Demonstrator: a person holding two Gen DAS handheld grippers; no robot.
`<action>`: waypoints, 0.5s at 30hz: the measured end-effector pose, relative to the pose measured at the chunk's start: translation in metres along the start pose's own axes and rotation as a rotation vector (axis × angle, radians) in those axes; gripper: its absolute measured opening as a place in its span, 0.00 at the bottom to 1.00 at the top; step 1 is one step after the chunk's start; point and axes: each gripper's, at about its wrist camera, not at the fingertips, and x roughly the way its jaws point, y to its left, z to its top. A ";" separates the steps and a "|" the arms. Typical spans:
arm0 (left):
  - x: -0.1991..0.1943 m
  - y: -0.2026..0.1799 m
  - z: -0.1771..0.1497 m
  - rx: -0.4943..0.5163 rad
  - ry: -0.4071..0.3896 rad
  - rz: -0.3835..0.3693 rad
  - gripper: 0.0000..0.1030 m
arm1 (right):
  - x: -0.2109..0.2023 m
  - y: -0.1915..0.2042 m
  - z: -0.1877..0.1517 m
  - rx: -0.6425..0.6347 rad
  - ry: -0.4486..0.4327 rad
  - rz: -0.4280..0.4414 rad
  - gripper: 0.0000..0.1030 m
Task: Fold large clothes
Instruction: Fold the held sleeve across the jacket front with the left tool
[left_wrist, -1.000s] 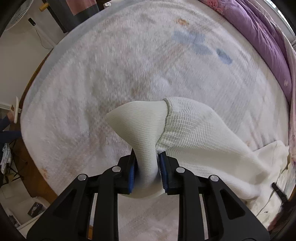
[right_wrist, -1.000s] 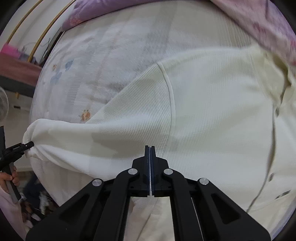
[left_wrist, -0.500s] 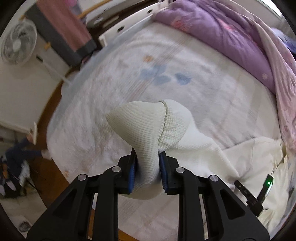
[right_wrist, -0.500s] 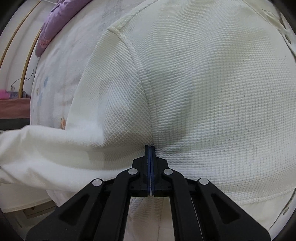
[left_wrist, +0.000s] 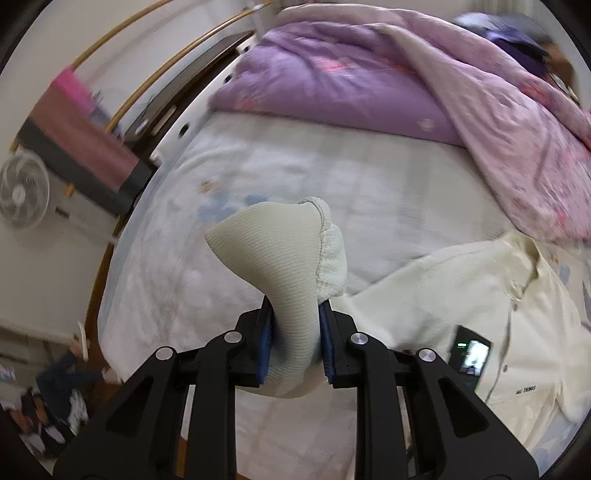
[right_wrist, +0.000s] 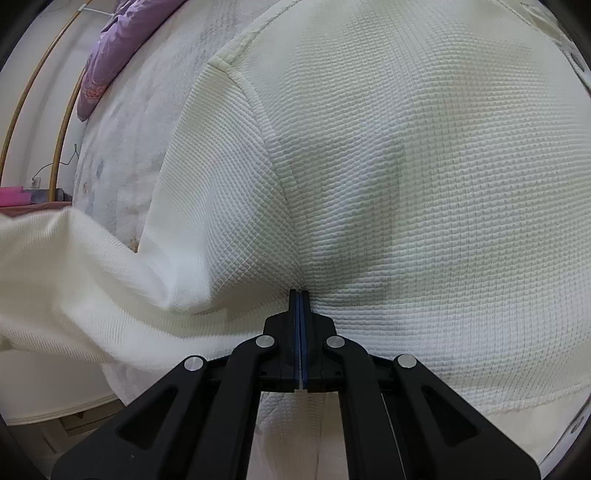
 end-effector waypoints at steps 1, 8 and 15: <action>-0.006 -0.020 0.001 0.026 -0.012 -0.001 0.22 | -0.002 -0.003 0.001 0.004 0.003 0.005 0.00; -0.027 -0.118 0.001 0.153 -0.051 -0.049 0.22 | -0.009 -0.017 0.000 0.037 0.020 0.077 0.00; -0.026 -0.207 -0.014 0.265 -0.036 -0.072 0.22 | -0.051 -0.075 -0.015 0.144 0.014 0.262 0.01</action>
